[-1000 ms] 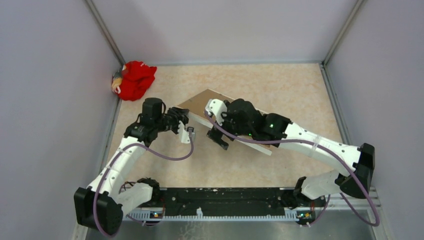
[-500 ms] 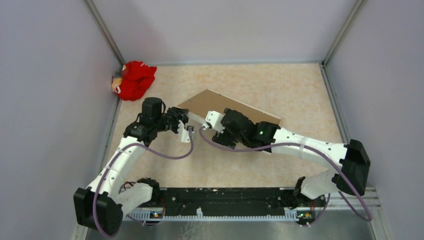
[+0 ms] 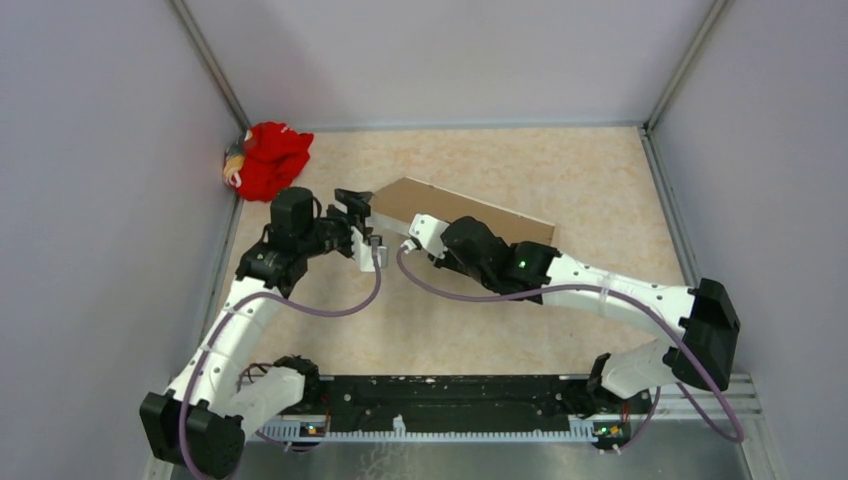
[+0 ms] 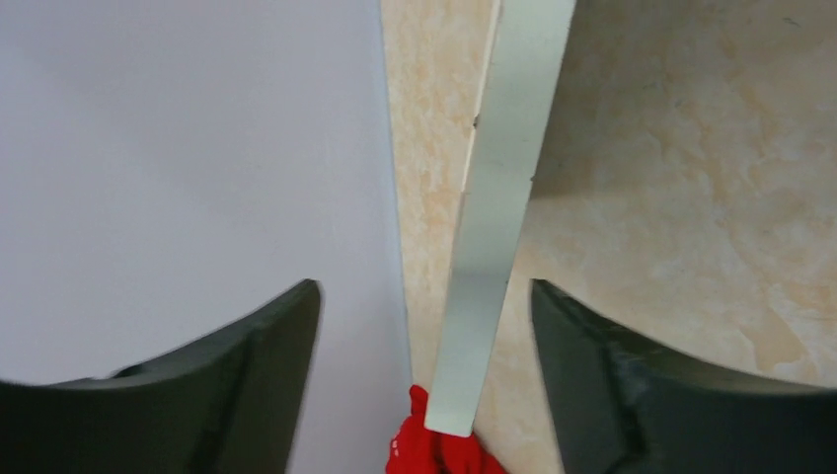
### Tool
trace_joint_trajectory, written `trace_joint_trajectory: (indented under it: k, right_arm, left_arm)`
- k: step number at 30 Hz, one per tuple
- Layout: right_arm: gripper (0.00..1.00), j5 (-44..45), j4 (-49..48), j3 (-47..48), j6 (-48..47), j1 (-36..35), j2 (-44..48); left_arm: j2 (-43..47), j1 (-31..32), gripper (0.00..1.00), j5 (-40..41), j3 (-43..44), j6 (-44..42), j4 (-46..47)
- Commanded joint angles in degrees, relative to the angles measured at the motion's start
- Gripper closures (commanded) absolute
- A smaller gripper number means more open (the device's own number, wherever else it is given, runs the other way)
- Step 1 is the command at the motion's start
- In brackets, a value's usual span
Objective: Put the photo into the frame
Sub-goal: Turn over the photo frame at the center of the board.
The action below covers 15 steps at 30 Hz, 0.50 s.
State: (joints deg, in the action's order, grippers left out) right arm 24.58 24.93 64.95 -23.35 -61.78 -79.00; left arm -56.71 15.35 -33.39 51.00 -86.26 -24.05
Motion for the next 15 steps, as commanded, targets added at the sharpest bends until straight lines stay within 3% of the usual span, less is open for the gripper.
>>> trace_joint_trajectory:
  k: [1,2,8,15]
  right_arm:
    - [0.77,-2.6,-1.4,7.6,5.8,1.7,0.3]
    - [0.78,-3.8,-0.6,8.8,6.8,2.2,0.1]
    - [0.79,-15.4,7.9,20.5,15.0,7.0,-3.7]
    - [0.79,-31.8,18.1,37.4,27.6,13.3,-11.4]
  left_arm:
    - [1.7,-0.2,0.08,-3.3,6.3,7.8,-0.5]
    - [1.8,-0.3,0.02,-3.6,7.4,9.0,-1.3]
    - [0.6,-3.6,0.01,-6.1,13.3,18.4,-3.4]
    - [-11.1,-18.0,0.01,-16.5,29.1,38.2,-11.7]
